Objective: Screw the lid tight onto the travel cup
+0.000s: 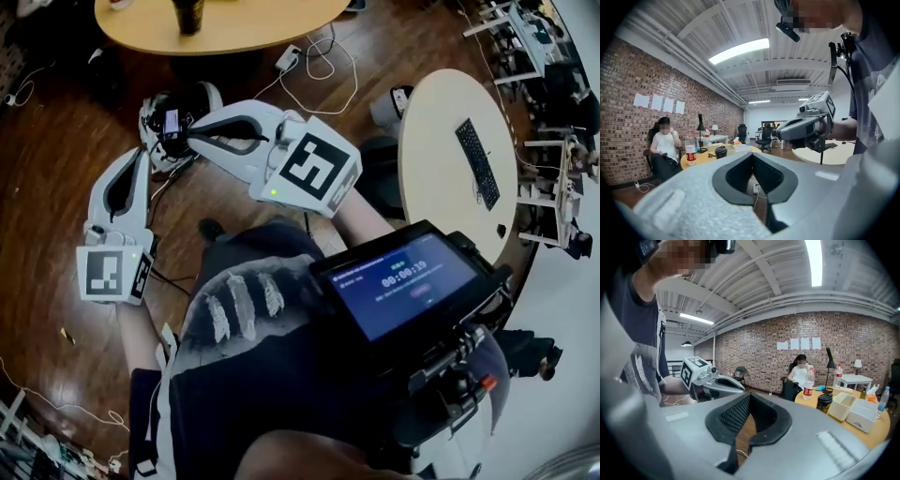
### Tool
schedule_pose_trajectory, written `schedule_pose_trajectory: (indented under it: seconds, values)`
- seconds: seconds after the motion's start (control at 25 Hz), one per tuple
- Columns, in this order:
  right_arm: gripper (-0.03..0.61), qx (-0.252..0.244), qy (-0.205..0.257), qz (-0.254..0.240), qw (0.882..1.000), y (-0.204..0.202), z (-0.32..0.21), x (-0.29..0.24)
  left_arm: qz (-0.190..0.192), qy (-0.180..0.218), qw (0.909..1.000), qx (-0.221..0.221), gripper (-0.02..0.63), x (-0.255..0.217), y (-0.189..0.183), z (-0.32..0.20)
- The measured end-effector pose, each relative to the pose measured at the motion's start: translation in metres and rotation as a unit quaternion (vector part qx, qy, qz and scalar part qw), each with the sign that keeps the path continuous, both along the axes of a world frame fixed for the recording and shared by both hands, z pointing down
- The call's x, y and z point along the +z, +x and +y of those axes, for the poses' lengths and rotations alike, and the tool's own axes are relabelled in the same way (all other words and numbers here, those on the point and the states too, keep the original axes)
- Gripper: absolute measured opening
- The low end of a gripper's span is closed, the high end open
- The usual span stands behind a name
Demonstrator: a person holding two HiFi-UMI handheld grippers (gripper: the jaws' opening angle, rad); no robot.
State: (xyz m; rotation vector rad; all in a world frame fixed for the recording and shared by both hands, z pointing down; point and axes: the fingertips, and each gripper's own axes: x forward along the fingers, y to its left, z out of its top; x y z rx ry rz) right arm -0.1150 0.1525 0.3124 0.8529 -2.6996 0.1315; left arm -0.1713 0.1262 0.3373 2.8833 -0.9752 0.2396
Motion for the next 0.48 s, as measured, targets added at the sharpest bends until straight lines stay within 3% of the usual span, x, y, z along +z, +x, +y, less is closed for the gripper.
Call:
schedule_pose_trajectory:
  seconds: [0.12, 0.28, 0.48]
  values:
    - [0.006, 0.021, 0.02, -0.01, 1.0, 0.032, 0.01, -0.012, -0.014, -0.003, 0.9997, 0.021, 0.002, -0.002, 0.028, 0.009]
    - [0.006, 0.059, 0.039, 0.005, 0.997, 0.112, 0.047, -0.045, -0.022, 0.024, 0.9977, 0.06, 0.002, -0.013, 0.099, 0.017]
    - [0.006, 0.126, 0.047, -0.016, 0.991, 0.199, 0.089, -0.07, 0.002, 0.053, 0.9909, 0.123, 0.002, -0.049, 0.189, 0.055]
